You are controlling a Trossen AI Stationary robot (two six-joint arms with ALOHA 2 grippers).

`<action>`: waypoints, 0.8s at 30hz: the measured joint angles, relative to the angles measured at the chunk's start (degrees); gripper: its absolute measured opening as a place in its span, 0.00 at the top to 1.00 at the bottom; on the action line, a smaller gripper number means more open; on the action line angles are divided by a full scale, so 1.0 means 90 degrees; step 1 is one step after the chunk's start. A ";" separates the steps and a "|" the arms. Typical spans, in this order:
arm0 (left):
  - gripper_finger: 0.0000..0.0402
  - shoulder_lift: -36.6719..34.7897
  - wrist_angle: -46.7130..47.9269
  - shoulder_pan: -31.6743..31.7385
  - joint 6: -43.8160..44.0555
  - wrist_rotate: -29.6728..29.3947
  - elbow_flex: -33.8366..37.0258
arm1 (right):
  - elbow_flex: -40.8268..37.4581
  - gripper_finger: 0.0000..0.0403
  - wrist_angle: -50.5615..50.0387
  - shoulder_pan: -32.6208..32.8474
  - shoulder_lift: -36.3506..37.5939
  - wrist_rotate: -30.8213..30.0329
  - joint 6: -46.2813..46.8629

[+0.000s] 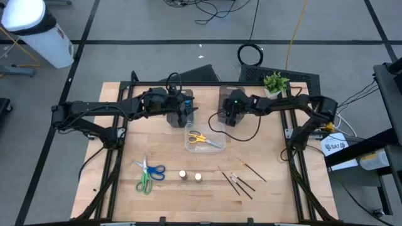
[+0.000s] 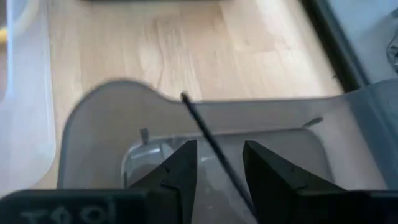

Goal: Pick & Place Paint Supplies
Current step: Put the right black and gold brush into the right black bin

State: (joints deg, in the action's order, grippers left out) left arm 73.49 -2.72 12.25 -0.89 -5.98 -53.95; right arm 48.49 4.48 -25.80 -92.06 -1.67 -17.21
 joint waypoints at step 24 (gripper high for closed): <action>0.39 0.0000 0.0138 -0.0001 0.0117 0.0003 0.0000 | -0.0414 0.76 -0.1468 0.2160 0.3302 0.1486 0.2751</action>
State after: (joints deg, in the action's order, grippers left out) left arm 73.49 -1.48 12.24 0.17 -5.95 -53.95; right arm 44.77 -8.74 -6.37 -62.35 11.70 7.55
